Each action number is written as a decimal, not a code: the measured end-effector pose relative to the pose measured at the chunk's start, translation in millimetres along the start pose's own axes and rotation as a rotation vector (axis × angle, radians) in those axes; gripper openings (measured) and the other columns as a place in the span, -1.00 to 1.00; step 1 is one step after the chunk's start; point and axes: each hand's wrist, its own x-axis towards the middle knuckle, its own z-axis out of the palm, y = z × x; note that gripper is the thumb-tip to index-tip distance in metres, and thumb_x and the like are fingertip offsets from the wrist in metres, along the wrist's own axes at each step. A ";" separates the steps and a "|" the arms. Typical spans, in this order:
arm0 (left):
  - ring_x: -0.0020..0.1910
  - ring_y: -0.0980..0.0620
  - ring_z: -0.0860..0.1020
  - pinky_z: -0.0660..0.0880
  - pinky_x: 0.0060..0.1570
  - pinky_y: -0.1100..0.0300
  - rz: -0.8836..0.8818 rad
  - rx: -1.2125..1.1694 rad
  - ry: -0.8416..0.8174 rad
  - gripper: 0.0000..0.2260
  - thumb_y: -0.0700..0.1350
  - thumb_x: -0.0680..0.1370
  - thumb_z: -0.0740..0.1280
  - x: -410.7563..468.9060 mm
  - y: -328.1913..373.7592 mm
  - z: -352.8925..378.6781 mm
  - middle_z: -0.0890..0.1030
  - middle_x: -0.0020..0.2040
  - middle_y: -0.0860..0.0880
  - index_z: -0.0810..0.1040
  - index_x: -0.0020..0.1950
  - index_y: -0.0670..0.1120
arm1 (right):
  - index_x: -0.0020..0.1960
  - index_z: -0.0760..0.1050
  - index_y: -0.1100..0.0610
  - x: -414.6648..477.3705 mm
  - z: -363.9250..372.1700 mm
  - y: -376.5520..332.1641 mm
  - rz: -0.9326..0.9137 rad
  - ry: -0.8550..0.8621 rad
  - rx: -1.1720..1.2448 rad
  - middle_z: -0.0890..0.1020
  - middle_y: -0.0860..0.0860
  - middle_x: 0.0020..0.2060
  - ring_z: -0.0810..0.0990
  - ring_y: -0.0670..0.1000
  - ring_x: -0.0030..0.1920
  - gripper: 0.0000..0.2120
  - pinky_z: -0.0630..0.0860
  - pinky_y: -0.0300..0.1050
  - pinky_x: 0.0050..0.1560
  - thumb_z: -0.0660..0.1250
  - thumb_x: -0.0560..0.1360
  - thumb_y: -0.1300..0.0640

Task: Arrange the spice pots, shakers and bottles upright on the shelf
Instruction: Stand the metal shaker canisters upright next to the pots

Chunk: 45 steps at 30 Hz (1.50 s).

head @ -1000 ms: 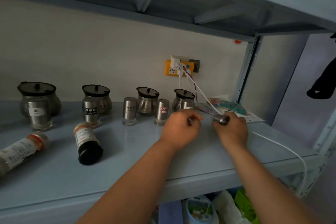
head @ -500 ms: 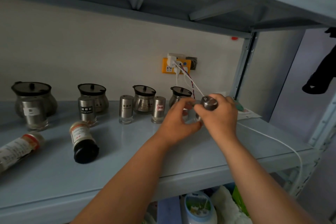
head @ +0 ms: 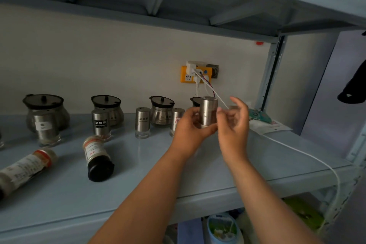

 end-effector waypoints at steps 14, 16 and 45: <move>-0.12 -0.08 0.67 0.62 -0.05 0.16 -0.227 -0.518 0.000 -0.64 -0.27 0.47 0.38 -0.9 8.6 -5.4 0.63 0.06 -0.29 0.45 0.24 -0.31 | 0.13 0.50 -0.03 -8.4 0.7 20.2 0.033 -0.176 -0.032 0.60 -0.08 0.01 0.56 -0.22 0.04 -0.83 0.49 -0.29 0.08 0.24 0.56 0.09; 0.01 -0.14 0.64 0.59 0.08 0.08 -0.248 -0.555 -0.029 -0.64 -0.25 0.50 0.36 -0.6 8.1 -5.3 0.61 0.11 -0.29 0.45 0.27 -0.31 | 0.21 0.48 -0.01 -9.1 0.9 22.1 0.017 -0.187 -0.069 0.58 -0.01 0.07 0.55 -0.14 0.08 -0.71 0.50 -0.20 0.10 0.26 0.50 0.02; -0.01 0.20 0.59 0.52 0.01 0.40 -0.086 -0.267 0.028 -0.75 -0.16 0.56 0.29 -10.9 13.1 18.4 0.64 0.03 0.00 0.53 0.23 -0.12 | 0.28 0.47 0.13 -5.5 -6.9 23.9 -0.069 -0.034 -0.287 0.58 0.08 0.08 0.57 0.00 0.05 -0.53 0.51 -0.11 0.12 0.45 0.39 0.18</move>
